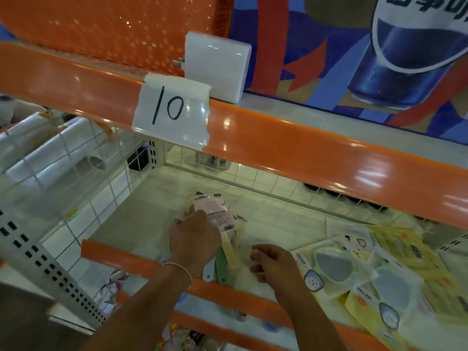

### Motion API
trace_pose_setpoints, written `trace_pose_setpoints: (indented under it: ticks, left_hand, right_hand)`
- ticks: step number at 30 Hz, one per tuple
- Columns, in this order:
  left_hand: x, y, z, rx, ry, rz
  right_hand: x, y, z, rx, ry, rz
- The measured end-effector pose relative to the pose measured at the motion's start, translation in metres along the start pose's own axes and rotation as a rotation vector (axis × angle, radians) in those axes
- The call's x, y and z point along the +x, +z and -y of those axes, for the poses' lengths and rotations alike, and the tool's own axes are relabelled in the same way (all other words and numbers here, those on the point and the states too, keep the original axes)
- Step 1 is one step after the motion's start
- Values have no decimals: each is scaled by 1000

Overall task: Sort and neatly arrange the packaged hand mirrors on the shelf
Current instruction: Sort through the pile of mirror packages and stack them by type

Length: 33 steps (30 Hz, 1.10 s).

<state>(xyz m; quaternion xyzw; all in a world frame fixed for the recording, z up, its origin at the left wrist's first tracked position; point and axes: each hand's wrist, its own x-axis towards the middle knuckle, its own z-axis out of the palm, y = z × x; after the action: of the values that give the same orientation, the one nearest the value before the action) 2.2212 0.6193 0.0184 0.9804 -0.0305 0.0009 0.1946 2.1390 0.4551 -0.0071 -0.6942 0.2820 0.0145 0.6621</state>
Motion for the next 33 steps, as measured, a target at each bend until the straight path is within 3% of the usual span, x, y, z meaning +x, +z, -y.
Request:
trace_pose_setpoints:
  ticks: [4,8,12,17,27,33]
  left_hand:
    - [2,0,-19,-61,173,-34]
    - [6,18,-48,-209,278,31]
    - [3,39,-81,-363,342,232]
    - [-5,63,-119,-385,432,500]
    - [-23,89,-161,-584,157,721]
    - [-28,89,-165,-738,-31,914]
  right_hand:
    - [-3,-18,2,27,-20,-84]
    - [-9,-49,0,60,-36,-213]
    - [-14,-87,-10,56,-36,-347]
    - [-29,-122,-21,7,-56,-522]
    - [-28,-144,-28,206,57,-626]
    - [-26,-145,-29,263,95,-511]
